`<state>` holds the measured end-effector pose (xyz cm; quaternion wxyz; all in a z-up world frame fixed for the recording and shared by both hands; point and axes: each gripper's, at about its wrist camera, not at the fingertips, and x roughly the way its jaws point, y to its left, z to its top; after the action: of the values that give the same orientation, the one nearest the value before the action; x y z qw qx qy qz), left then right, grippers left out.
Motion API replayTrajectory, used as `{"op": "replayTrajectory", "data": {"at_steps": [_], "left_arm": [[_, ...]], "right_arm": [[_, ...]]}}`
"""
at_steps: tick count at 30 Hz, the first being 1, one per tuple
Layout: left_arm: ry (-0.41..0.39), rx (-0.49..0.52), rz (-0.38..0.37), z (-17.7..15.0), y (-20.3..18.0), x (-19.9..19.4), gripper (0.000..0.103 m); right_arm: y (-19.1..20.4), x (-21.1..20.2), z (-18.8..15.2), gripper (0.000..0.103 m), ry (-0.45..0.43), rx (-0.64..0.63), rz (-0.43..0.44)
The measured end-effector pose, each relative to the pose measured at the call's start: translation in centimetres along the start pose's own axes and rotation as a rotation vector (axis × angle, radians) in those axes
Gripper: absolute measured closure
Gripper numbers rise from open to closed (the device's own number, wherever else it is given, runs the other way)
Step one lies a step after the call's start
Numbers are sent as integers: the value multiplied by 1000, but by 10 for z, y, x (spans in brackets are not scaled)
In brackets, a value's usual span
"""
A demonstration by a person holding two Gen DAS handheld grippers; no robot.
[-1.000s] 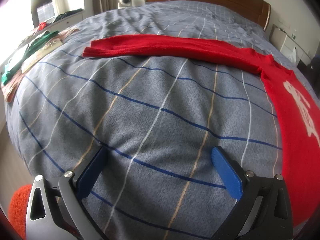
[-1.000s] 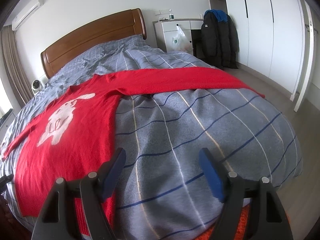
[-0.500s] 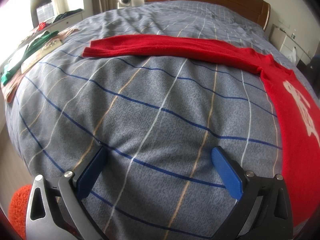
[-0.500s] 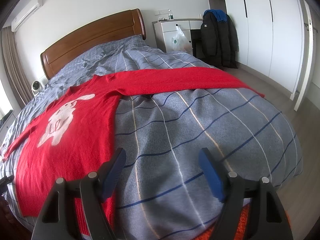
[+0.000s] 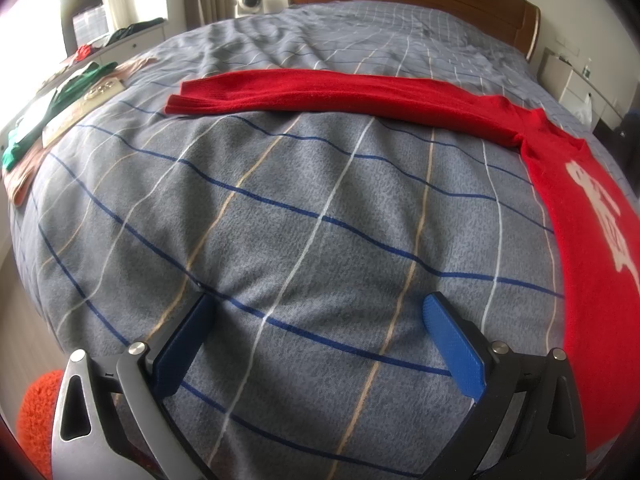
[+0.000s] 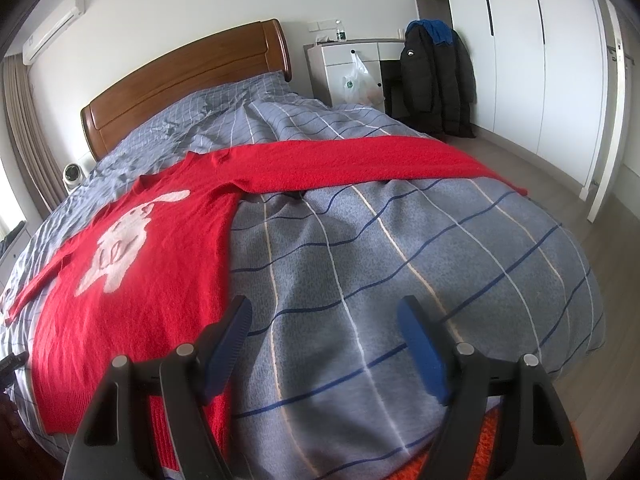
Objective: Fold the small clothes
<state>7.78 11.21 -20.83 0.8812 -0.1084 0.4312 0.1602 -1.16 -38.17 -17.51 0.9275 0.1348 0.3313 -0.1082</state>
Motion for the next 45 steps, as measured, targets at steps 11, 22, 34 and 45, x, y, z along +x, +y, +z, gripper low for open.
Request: {"op": "replayTrajectory", "data": {"at_steps": [11,22,34,45], "left_arm": [[0,0,0,0,0,0,0],[0,0,0,0,0,0,0],[-1,0,0,-1,0,0,0],[13,-6,-135,6,9,-30,3]], "right_arm": [[1,0,-1,28,1,3,-2],[1,-1,-1,28,2,4,-2],[2,-1,-1,28,3,4,-2],[0,-7,6,28,35,22,40]]}}
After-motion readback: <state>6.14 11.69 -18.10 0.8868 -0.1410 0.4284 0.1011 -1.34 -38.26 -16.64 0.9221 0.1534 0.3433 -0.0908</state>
